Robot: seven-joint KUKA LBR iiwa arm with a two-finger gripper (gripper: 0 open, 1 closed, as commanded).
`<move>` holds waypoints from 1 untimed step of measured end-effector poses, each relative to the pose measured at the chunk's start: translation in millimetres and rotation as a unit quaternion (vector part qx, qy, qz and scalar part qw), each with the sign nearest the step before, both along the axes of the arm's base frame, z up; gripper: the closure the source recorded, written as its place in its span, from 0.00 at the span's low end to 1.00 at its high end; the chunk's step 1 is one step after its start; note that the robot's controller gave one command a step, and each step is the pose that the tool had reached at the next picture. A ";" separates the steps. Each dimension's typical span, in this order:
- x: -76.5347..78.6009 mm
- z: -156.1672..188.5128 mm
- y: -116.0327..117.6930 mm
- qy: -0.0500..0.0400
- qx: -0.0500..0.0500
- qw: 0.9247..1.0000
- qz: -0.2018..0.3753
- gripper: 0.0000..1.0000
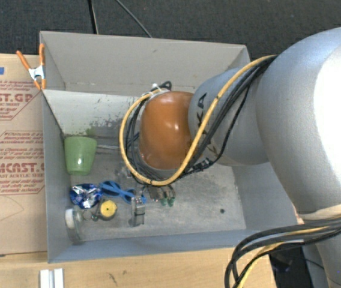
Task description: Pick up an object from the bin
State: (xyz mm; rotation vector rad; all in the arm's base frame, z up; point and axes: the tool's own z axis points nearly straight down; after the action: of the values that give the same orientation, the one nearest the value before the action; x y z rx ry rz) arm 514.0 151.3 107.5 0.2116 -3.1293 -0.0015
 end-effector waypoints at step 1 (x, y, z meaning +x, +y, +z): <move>28.5 -38.9 43.4 -0.003 0.000 0.996 0.094 0.00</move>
Offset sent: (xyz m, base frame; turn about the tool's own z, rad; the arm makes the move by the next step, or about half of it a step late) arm 0.0290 0.0423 -0.0375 -0.1870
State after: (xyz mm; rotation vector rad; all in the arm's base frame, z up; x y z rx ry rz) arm 542.5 194.7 68.6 0.5066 -3.1003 -0.0014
